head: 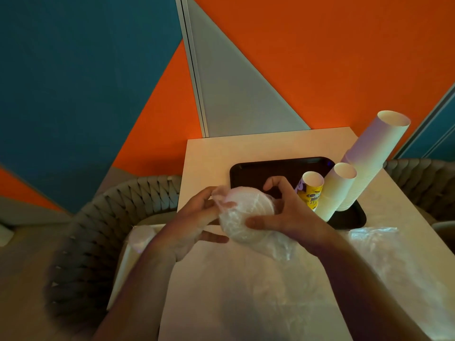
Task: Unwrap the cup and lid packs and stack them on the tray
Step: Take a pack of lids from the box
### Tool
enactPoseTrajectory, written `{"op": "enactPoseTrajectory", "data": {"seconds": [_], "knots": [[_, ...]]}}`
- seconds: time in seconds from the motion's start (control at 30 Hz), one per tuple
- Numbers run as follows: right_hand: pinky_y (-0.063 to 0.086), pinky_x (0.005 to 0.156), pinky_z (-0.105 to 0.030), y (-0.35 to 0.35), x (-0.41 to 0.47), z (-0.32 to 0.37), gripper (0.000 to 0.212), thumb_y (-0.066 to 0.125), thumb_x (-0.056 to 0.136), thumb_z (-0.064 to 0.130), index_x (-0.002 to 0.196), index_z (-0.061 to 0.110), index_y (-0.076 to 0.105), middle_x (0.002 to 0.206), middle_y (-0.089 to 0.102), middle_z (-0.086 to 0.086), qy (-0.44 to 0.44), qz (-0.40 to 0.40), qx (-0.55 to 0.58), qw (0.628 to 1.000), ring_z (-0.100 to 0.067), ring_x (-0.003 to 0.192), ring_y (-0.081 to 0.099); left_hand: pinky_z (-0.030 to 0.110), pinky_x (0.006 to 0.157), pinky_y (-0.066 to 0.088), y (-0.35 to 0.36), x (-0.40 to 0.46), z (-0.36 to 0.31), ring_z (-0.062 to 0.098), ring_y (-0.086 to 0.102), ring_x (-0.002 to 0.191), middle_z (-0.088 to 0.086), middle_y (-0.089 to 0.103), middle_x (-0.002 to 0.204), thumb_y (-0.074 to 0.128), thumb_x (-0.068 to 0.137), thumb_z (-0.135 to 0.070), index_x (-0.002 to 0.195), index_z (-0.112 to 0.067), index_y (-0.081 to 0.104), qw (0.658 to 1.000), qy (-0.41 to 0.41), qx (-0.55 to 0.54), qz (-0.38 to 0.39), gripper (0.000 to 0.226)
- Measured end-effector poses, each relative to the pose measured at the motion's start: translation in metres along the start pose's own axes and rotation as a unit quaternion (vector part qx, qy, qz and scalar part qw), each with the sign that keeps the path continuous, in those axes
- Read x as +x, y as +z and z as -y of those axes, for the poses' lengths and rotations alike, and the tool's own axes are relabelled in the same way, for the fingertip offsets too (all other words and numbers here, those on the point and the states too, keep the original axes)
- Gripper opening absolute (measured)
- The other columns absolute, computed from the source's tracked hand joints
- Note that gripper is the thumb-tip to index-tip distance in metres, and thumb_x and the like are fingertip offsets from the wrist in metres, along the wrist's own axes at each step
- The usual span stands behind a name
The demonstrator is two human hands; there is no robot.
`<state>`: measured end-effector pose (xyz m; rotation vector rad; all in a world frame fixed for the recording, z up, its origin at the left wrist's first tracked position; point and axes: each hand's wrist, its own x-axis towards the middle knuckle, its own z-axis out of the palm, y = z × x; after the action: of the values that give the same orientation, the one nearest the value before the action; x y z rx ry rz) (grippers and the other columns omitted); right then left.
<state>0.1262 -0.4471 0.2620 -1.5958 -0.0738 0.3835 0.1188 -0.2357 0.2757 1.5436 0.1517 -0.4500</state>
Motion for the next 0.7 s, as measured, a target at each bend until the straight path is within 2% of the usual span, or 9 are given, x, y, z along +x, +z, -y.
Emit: {"op": "enactPoseTrajectory", "data": {"seconds": [0.07, 0.17, 0.27, 0.33, 0.43, 0.6, 0.7], "knots": [[0.059, 0.062, -0.030, 0.001, 0.000, 0.001, 0.070, 0.091, 0.067, 0.004, 0.116, 0.020, 0.043, 0.081, 0.073, 0.005, -0.010, 0.004, -0.020, 1.000, -0.013, 0.074, 0.072, 0.050, 0.072, 0.062, 0.000, 0.001, -0.001, 0.029, 0.070, 0.101, 0.006, 0.067, 0.116, 0.079, 0.066, -0.031, 0.116, -0.027, 0.065, 1.000, -0.019, -0.010, 0.006, 0.052], [0.059, 0.064, -0.030, 0.002, 0.001, 0.001, 0.073, 0.095, 0.061, 0.017, 0.114, 0.025, 0.046, 0.093, 0.072, -0.003, -0.030, -0.005, -0.041, 0.999, -0.015, 0.080, 0.072, 0.052, 0.073, 0.061, 0.002, 0.001, 0.000, 0.032, 0.071, 0.100, 0.006, 0.072, 0.112, 0.078, 0.075, -0.020, 0.115, -0.028, 0.067, 0.999, -0.032, -0.015, 0.041, 0.042], [0.060, 0.069, -0.036, 0.000, 0.001, -0.005, 0.070, 0.095, 0.061, 0.020, 0.113, 0.020, 0.049, 0.099, 0.072, -0.005, -0.047, -0.022, 0.038, 0.998, -0.019, 0.086, 0.069, 0.051, 0.074, 0.061, 0.003, 0.002, 0.002, 0.029, 0.069, 0.106, 0.003, 0.074, 0.110, 0.079, 0.076, -0.022, 0.118, -0.029, 0.069, 0.998, 0.003, -0.057, 0.032, 0.045], [0.059, 0.069, -0.033, -0.004, 0.002, -0.010, 0.053, 0.090, 0.071, 0.016, 0.110, 0.013, 0.054, 0.096, 0.069, -0.006, -0.062, -0.022, 0.090, 0.994, -0.020, 0.083, 0.065, 0.048, 0.072, 0.061, 0.001, 0.004, 0.004, 0.029, 0.066, 0.111, 0.003, 0.071, 0.115, 0.082, 0.074, -0.022, 0.119, -0.029, 0.069, 0.994, 0.029, -0.108, 0.008, 0.047], [0.054, 0.067, -0.026, -0.008, 0.002, -0.014, 0.032, 0.080, 0.078, 0.021, 0.097, 0.000, 0.064, 0.085, 0.063, -0.013, -0.089, -0.025, 0.048, 0.995, -0.021, 0.078, 0.060, 0.042, 0.066, 0.061, -0.002, 0.003, 0.008, 0.025, 0.069, 0.108, 0.003, 0.071, 0.116, 0.075, 0.072, -0.018, 0.120, -0.027, 0.068, 0.986, 0.052, -0.161, -0.006, 0.049], [0.053, 0.058, -0.025, -0.015, 0.005, -0.017, 0.020, 0.075, 0.078, 0.019, 0.088, 0.003, 0.068, 0.077, 0.064, -0.016, -0.097, -0.064, 0.074, 0.991, -0.021, 0.066, 0.059, 0.038, 0.062, 0.058, -0.008, 0.002, 0.016, 0.031, 0.065, 0.111, 0.012, 0.065, 0.123, 0.072, 0.072, -0.020, 0.122, -0.022, 0.067, 0.974, 0.050, -0.218, -0.045, 0.051], [0.053, 0.061, -0.023, -0.022, 0.006, -0.023, 0.016, 0.073, 0.081, 0.016, 0.088, 0.003, 0.067, 0.075, 0.067, -0.009, -0.102, -0.083, 0.063, 0.989, -0.016, 0.068, 0.063, 0.039, 0.066, 0.058, -0.015, 0.001, 0.020, 0.028, 0.069, 0.104, 0.014, 0.064, 0.125, 0.075, 0.072, -0.024, 0.131, -0.021, 0.061, 0.962, 0.050, -0.267, -0.030, 0.060]]}}
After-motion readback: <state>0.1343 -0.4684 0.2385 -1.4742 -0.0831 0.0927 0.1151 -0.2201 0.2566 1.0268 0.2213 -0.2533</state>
